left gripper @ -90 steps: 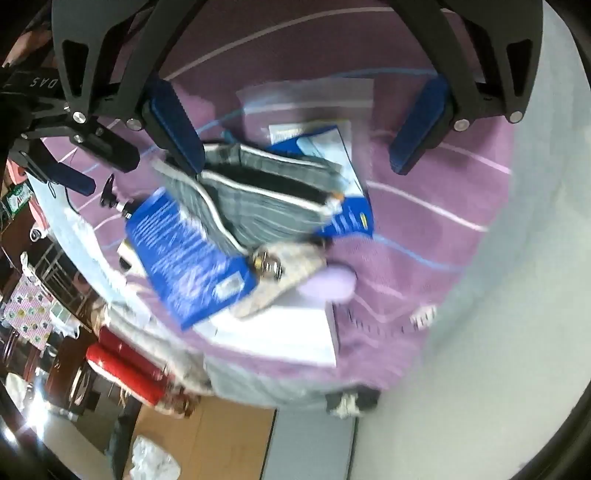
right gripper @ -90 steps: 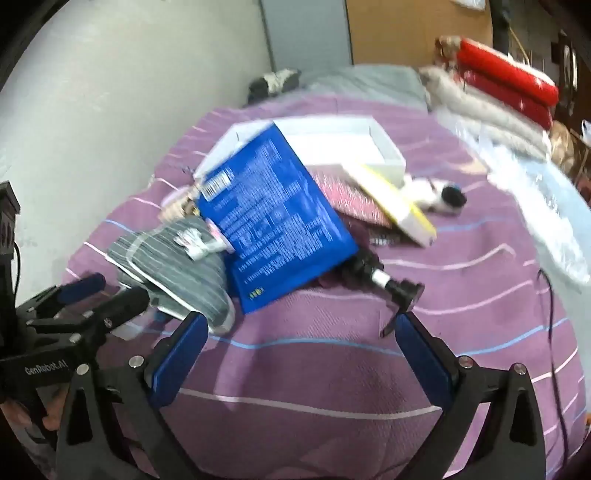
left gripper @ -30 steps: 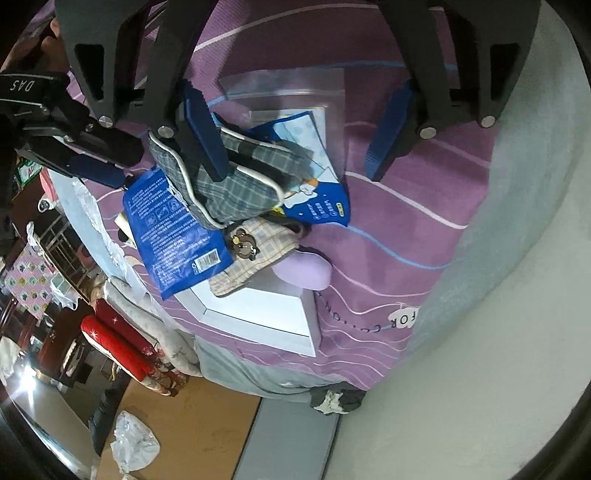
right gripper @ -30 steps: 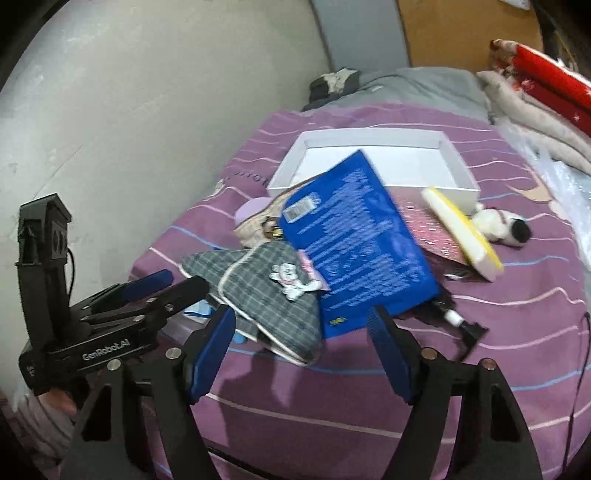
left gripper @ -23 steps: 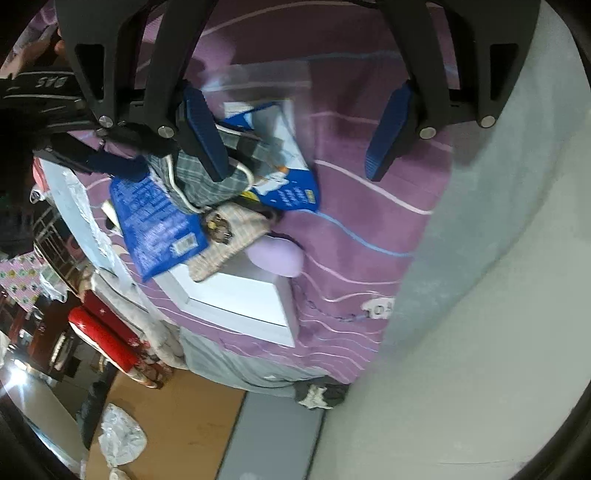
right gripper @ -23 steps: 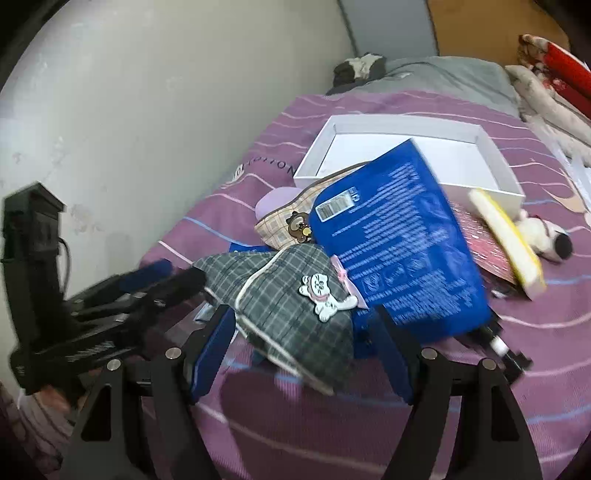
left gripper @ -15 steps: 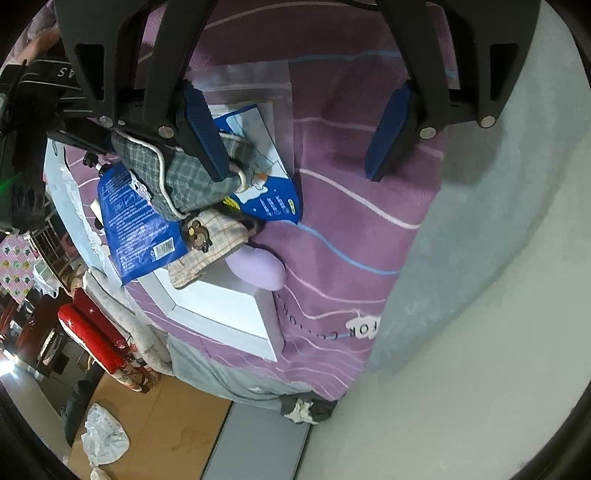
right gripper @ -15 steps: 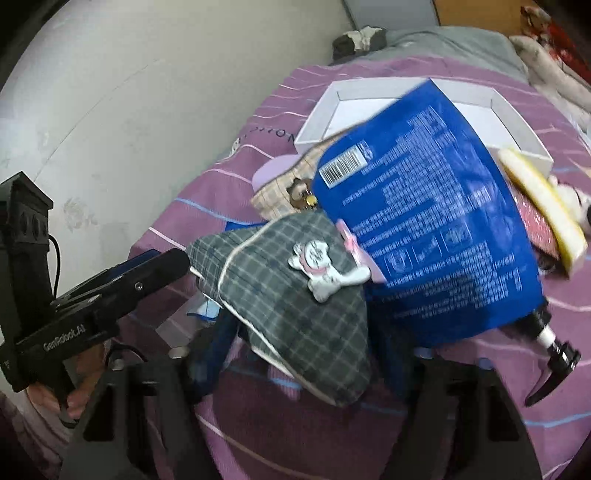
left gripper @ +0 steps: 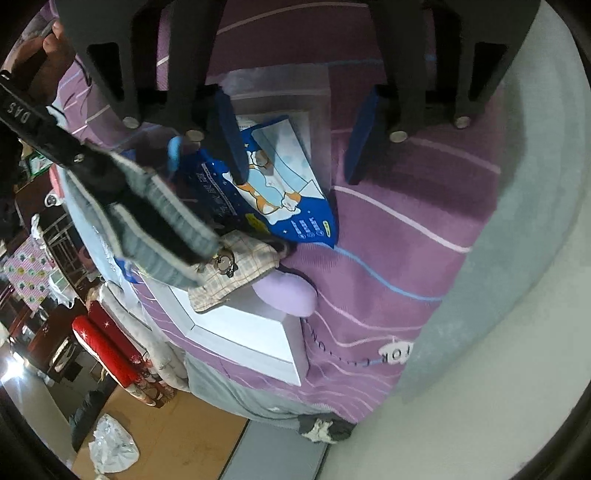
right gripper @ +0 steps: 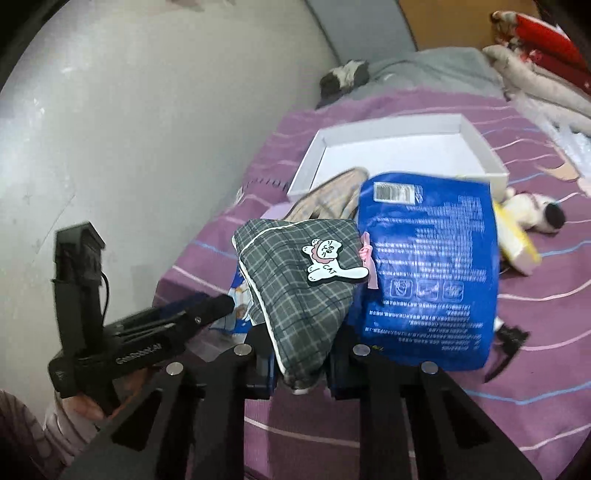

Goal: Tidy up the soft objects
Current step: 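Grasp the green plaid eye mask with the right gripper and lift it, then grasp the blue steam eye-mask packet with the left gripper while the right holds the mask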

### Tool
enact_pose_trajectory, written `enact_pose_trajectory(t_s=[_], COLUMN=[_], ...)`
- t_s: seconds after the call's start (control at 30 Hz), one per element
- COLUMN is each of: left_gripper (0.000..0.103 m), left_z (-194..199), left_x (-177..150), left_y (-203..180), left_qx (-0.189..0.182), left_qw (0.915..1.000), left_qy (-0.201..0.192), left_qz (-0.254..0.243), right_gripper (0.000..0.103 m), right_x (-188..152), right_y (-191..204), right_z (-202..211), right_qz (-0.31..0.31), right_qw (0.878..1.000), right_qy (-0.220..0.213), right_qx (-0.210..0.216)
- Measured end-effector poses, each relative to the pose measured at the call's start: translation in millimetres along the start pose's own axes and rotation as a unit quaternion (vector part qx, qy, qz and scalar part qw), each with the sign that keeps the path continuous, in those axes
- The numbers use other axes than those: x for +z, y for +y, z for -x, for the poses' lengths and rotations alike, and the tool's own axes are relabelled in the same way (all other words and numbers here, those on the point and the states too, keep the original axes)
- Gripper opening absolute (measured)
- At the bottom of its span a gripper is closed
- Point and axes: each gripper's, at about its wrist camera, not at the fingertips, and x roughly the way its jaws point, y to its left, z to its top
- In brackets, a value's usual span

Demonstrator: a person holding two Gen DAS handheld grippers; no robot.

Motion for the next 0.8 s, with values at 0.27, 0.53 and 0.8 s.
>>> enact_pose_trajectory(t_s=[0.27, 0.53, 0.8], left_gripper=[0.036, 0.036, 0.03], left_z=[7.9, -7.1, -14.6], left_x=[-1.9, -7.4, 4.0], left_y=[6.2, -4.9, -15.6], left_qx=[-0.031, -0.039, -0.02], left_qw=[0.9991, 0.997, 0.998], left_qy=[0.012, 0.064, 0.058], left_qz=[0.024, 0.021, 0.016], right_gripper=[0.018, 0.018, 0.018], right_x=[-1.7, 1.0, 1.4], right_y=[-0.6, -4.9, -5.7], right_z=[17.2, 12.1, 11.9], right_qz=[-0.004, -0.008, -0.01], right_qw=[1.0, 1.0, 1.0], right_qy=[-0.025, -0.024, -0.027], right_qx=[-0.005, 0.004, 0.008])
